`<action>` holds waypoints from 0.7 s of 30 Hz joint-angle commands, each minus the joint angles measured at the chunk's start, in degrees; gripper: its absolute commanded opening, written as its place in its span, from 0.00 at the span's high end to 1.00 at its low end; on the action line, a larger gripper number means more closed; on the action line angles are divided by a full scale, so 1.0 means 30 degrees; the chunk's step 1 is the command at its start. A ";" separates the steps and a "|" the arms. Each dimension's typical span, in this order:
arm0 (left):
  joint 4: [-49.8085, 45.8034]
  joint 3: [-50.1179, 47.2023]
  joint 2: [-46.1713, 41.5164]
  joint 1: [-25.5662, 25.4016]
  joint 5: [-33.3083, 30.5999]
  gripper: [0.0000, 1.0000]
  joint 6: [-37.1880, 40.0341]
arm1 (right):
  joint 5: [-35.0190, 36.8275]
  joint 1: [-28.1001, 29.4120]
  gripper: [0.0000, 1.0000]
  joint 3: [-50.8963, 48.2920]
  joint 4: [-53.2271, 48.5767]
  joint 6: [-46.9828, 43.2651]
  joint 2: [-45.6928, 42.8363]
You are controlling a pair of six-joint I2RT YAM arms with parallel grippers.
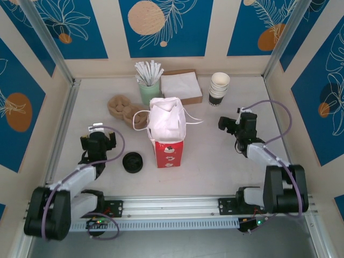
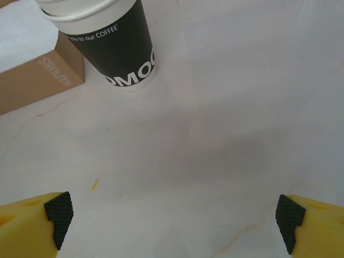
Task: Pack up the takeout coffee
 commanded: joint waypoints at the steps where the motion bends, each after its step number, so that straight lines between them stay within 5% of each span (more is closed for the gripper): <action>1: 0.4484 0.0153 0.1449 0.0358 0.2350 0.01 0.1051 | -0.0070 0.0147 0.01 -0.0985 0.5915 -0.1940 0.1347; 13: 1.1530 0.0893 0.8242 0.0739 0.6067 0.01 0.2212 | -0.3244 -0.0237 0.01 -0.2299 1.0579 -0.2758 0.4266; 15: 0.8643 0.2145 0.7982 0.0740 0.5950 0.01 0.2096 | -0.3206 -0.0230 0.01 -0.2261 1.0532 -0.2768 0.4281; 21: 0.9077 0.1962 0.8046 0.0819 0.5540 0.01 0.1836 | -0.3177 -0.0179 0.01 -0.2293 1.0596 -0.2777 0.4266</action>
